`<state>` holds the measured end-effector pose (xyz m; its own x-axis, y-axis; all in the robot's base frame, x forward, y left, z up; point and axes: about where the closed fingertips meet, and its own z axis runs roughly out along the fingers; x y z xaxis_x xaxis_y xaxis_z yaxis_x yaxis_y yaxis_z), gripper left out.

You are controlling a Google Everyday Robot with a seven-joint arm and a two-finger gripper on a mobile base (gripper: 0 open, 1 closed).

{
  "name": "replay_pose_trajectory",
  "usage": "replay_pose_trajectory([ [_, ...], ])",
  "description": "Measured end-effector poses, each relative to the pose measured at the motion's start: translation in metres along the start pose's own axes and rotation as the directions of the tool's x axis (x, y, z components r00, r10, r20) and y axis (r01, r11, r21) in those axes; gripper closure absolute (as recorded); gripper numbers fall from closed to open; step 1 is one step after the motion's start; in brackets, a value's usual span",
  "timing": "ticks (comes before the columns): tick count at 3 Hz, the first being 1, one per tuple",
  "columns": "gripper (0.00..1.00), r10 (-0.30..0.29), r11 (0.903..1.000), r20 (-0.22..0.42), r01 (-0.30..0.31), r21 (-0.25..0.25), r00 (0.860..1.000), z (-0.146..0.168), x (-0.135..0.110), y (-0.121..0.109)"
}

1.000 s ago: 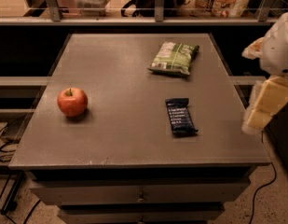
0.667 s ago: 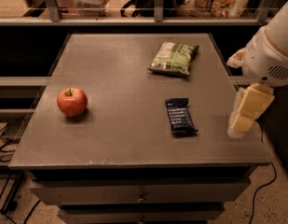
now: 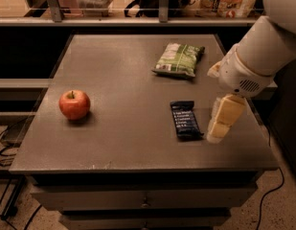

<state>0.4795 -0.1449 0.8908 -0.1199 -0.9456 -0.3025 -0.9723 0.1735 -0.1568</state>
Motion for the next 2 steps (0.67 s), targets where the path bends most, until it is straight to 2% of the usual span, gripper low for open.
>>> replay_pose_trajectory([
  [2,0.00,-0.041,0.9974,0.005,0.041,-0.060,0.999,0.051,-0.018,-0.009],
])
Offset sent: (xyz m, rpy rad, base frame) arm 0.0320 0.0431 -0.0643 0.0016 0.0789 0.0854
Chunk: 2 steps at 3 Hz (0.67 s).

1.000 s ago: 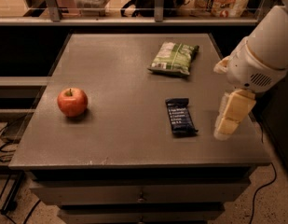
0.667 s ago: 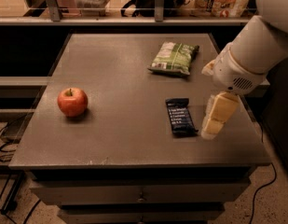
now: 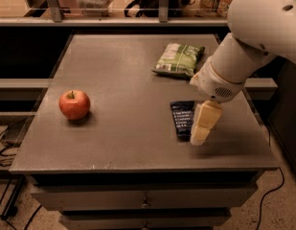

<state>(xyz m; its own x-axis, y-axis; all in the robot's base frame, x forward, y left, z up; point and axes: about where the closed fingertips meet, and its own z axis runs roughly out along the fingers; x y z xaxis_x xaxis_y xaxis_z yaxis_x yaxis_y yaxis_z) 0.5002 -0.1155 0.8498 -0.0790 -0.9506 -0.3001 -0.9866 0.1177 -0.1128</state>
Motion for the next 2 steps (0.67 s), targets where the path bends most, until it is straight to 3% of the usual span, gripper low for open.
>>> replay_pose_trajectory([
  [1,0.00,-0.006,0.9995,-0.009,0.006,-0.032,1.000,0.019,-0.003,0.000],
  [2,0.18,0.004,0.9983,-0.021,-0.005,-0.058,1.000,0.031,-0.003,0.001],
])
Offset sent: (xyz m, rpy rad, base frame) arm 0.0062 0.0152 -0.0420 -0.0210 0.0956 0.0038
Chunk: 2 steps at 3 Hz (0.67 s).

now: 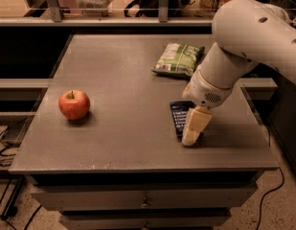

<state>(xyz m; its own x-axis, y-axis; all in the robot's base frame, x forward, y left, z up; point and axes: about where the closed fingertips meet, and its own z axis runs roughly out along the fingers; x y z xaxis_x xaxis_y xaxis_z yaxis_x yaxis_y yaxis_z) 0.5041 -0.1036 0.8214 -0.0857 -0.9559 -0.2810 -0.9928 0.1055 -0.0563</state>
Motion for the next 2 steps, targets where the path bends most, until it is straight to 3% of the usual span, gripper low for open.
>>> replay_pose_trajectory([
  [2,0.65,0.005,1.0000,-0.010,-0.005,-0.006,1.000,-0.0004,-0.0022,0.0002],
])
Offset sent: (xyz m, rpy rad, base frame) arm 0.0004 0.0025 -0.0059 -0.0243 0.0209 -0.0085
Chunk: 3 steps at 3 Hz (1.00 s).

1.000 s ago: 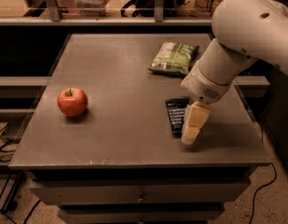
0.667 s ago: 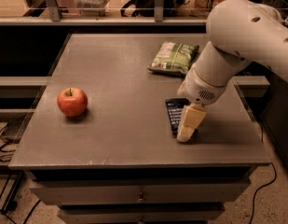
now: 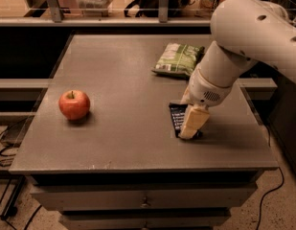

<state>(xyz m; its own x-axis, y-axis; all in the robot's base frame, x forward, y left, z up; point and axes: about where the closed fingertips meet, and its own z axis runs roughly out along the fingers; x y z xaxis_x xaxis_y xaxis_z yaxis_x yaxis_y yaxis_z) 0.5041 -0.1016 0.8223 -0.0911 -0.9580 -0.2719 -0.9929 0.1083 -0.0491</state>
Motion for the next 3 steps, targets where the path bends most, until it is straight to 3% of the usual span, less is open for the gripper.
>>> replay_pose_trajectory([
  [1,0.88,0.000,1.0000,0.000,0.000,0.000,1.000,-0.0043,-0.0012,-0.0002],
  [2,0.88,0.009,1.0000,-0.005,-0.009,-0.003,1.000,-0.0029,0.0006,0.0004],
  [3,0.63,0.009,1.0000,-0.004,-0.009,-0.002,1.000,-0.0039,0.0003,0.0004],
])
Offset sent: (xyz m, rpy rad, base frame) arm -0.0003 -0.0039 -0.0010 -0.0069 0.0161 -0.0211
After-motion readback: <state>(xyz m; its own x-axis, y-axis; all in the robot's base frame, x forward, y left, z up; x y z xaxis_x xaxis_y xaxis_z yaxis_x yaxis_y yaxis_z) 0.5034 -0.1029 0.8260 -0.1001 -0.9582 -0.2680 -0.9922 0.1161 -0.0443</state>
